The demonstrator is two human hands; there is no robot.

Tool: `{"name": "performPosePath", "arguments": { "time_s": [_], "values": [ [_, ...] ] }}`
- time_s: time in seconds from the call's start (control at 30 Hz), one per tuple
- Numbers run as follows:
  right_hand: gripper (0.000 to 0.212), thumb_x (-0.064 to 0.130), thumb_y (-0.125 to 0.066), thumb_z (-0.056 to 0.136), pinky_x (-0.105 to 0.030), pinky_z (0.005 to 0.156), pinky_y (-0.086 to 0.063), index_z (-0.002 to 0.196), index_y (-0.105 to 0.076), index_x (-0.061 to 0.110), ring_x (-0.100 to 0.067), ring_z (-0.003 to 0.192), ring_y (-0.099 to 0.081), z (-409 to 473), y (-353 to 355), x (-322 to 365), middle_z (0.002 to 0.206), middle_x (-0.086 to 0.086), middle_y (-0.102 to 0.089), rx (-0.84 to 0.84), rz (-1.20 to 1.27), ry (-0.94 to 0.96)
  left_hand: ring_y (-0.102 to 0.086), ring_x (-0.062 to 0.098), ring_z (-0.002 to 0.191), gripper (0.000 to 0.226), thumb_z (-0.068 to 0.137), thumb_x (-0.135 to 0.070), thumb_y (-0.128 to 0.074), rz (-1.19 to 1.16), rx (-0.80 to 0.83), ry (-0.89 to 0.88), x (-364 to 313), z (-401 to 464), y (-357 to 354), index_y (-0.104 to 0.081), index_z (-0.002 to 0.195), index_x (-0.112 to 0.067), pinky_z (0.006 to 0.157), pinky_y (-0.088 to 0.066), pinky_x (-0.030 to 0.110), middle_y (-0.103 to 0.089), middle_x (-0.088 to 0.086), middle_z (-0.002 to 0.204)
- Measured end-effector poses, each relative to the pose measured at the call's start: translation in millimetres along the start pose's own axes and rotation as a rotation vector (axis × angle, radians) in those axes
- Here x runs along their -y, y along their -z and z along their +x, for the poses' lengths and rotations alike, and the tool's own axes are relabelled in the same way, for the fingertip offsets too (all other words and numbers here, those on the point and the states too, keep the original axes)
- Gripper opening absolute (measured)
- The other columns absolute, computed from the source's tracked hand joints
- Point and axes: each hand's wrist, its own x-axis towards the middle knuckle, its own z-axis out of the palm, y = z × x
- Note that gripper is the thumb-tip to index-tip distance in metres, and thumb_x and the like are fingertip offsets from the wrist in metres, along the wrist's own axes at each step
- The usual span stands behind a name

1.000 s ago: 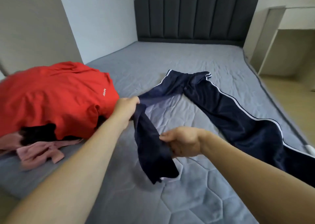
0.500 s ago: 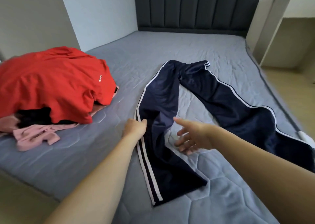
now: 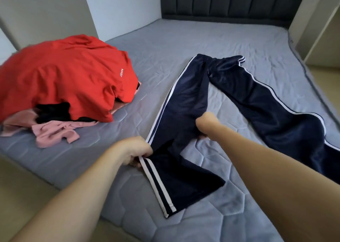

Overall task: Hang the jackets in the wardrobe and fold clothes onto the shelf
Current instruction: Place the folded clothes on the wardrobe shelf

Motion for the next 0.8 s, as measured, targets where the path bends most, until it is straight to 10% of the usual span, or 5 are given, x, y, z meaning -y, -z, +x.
{"name": "performPosePath", "arguments": {
  "time_s": [0.23,0.4,0.57,0.7,0.8],
  "values": [
    [0.011,0.006,-0.048,0.088,-0.033,0.055,-0.052,0.090,-0.058,0.002,-0.028,0.064,-0.063,-7.6,83.0,-34.8,0.080,-0.014,-0.063,-0.045,-0.470,0.114,-0.059,0.030,0.110,0.056,0.081,-0.040,-0.060,1.033,-0.371,-0.139,-77.9,-26.2,-32.6,-0.049,0.127,-0.010,0.083,-0.050,0.038,-0.056,0.009,0.124],
    [0.045,0.025,-0.051,0.084,-0.044,0.103,-0.033,0.126,-0.045,0.010,-0.039,0.125,-0.040,-13.1,183.3,-69.9,0.132,-0.018,-0.042,-0.485,-0.860,0.112,-0.057,0.017,0.041,0.055,0.075,-0.070,-0.050,1.164,0.116,-0.041,-93.0,-61.1,-87.6,-0.061,0.090,-0.017,0.048,-0.042,0.024,-0.061,-0.002,0.078],
    [0.066,0.034,-0.053,0.085,-0.047,0.111,-0.024,0.142,-0.027,0.013,-0.038,0.133,-0.030,-9.8,195.2,-107.1,0.143,-0.017,-0.030,-0.391,-0.786,-0.039,-0.062,0.027,0.075,0.005,0.083,-0.010,-0.046,0.931,-0.018,-0.433,-99.3,-77.9,-106.6,-0.049,0.086,-0.013,0.054,-0.046,0.027,-0.061,0.010,0.094],
    [0.082,0.056,-0.052,0.086,-0.047,0.113,-0.018,0.152,-0.013,0.027,-0.033,0.140,-0.025,-12.3,207.6,-123.9,0.155,-0.009,-0.021,-0.346,-0.691,0.027,-0.060,0.028,0.066,0.041,0.085,-0.008,-0.057,0.584,0.542,-0.197,-99.3,-95.9,-126.1,-0.042,0.119,-0.026,0.051,-0.057,0.036,-0.052,0.013,0.099],
    [0.081,0.057,-0.050,0.084,-0.049,0.115,-0.018,0.152,-0.012,0.031,-0.034,0.141,-0.024,-25.8,240.6,-143.0,0.155,-0.008,-0.021,-0.351,-0.630,-0.072,-0.063,0.026,0.057,0.040,0.088,-0.019,-0.059,0.305,0.544,-0.272,-115.1,-91.5,-153.2,-0.043,0.124,-0.026,0.052,-0.057,0.037,-0.056,0.014,0.093]
  ]
}}
